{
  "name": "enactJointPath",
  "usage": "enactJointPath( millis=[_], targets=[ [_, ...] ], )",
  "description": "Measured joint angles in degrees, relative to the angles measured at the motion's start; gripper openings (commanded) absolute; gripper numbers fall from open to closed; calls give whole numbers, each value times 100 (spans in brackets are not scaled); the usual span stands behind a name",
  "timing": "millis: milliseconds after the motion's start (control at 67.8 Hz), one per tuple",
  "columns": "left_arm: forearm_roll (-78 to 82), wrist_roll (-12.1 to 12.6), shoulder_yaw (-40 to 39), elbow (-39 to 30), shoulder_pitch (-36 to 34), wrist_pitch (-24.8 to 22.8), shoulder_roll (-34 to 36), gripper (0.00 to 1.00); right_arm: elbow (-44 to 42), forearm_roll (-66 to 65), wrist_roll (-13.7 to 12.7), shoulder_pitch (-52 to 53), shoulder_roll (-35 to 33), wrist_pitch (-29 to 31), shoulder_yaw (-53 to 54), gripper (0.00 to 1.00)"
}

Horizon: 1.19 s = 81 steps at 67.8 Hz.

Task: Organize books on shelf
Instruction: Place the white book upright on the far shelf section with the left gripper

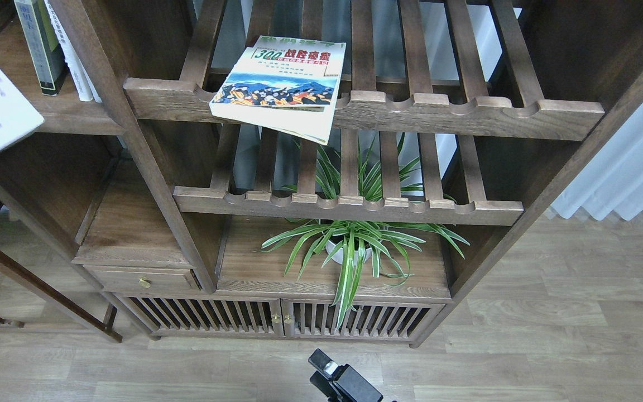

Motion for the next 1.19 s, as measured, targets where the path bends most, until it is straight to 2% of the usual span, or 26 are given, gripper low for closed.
enactJointPath(
  millis=[280,560,870,1017,1194],
  targets=[
    [1757,33,122,516,-1534,0,-122,8,0,3,8,0,0,0,21,99],
    [3227,49,273,876,-2604,-1,-840,8,5,7,10,0,0,0,26,99],
    [3524,62,380,1539,-3157,0,-1307,8,11,14,10,0,0,0,14,99],
    [3558,59,534,2093,-3675,0,-1355,8,11,16,10,0,0,-1,15,99],
    [3560,47,1071,2591,-4421,0,-1385,8,11,17,9,0,0,-1,-3,99]
  ],
)
